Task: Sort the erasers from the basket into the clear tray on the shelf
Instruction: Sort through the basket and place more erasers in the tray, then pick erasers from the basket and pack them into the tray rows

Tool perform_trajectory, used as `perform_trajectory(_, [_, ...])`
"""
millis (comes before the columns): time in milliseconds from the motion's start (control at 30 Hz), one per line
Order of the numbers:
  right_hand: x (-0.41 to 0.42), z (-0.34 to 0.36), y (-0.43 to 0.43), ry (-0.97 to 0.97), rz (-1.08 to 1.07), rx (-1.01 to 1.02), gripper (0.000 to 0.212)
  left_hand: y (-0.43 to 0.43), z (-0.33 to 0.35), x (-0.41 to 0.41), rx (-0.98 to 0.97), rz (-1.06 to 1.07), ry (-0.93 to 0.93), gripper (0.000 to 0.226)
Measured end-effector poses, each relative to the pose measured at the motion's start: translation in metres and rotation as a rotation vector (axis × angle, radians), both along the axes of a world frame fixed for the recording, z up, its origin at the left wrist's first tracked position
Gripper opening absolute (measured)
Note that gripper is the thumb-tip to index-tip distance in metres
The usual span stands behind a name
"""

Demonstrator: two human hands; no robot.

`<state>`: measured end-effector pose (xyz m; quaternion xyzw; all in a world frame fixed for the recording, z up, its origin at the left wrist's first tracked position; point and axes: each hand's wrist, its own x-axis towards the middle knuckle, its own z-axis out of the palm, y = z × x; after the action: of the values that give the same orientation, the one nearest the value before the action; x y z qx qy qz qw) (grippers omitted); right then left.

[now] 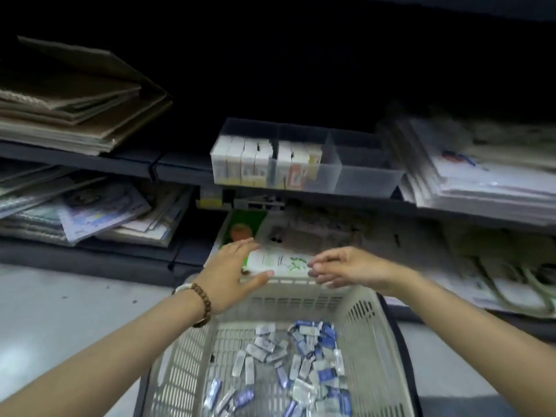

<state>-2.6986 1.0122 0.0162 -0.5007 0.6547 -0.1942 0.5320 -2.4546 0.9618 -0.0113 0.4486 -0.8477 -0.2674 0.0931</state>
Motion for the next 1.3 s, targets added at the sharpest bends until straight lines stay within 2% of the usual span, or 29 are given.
perform_trajectory(67, [0.001,-0.059,0.015,0.072,0.005,0.149,0.012,0.012,-0.030,-0.004,0.137,-0.031,-0.119,0.069])
perform_trajectory(167, [0.003,-0.137,0.041,0.099,-0.044,0.304,0.023,0.026,-0.080,-0.006,0.331,-0.055,-0.248,0.071])
perform_trajectory(300, [0.004,-0.207,0.077,0.122,-0.131,0.465,0.012,0.048,-0.150,0.000,0.598,0.017,-0.344,0.062])
perform_trajectory(400, [0.004,-0.243,0.097,0.166,-0.018,0.545,0.010,0.061,-0.193,0.006,0.731,0.047,-0.401,0.046])
perform_trajectory(467, [0.008,-0.256,0.101,0.091,0.048,0.619,0.024,0.068,-0.214,0.007,0.791,0.039,-0.415,0.039])
perform_trajectory(533, [0.014,-0.263,0.097,0.039,0.067,0.591,0.028,0.076,-0.232,0.005,0.827,0.039,-0.432,0.033])
perform_trajectory(600, [0.020,-0.269,0.089,0.039,-0.008,0.431,0.026,0.084,-0.245,0.002,0.875,0.005,-0.504,0.033])
perform_trajectory(700, [0.018,-0.278,0.083,0.200,0.025,0.261,0.037,0.093,-0.259,0.003,0.877,-0.128,-0.541,0.036])
perform_trajectory(833, [0.026,-0.295,0.084,0.303,0.230,0.348,0.050,0.088,-0.264,0.005,0.800,-0.216,-0.570,0.035])
perform_trajectory(967, [0.044,-0.303,0.082,0.603,0.353,0.260,0.057,0.083,-0.270,0.011,0.734,-0.210,-0.671,0.035])
perform_trajectory(1033, [0.046,-0.306,0.082,0.633,0.338,0.244,0.058,0.081,-0.275,0.014,0.817,-0.064,-0.565,0.026])
perform_trajectory(1100, [0.045,-0.308,0.081,0.601,0.263,0.247,0.048,0.079,-0.277,0.014,0.890,0.179,-0.325,0.007])
perform_trajectory(1133, [0.043,-0.309,0.082,0.580,0.217,0.254,0.042,0.079,-0.275,0.014,0.927,0.287,-0.213,0.006])
perform_trajectory(1200, [0.041,-0.310,0.082,0.521,0.127,0.275,0.039,0.079,-0.271,0.011,1.043,0.483,-0.014,0.023])
perform_trajectory(1300, [0.039,-0.309,0.078,0.293,-0.123,0.268,0.038,0.073,-0.266,0.007,1.065,0.717,0.242,0.029])
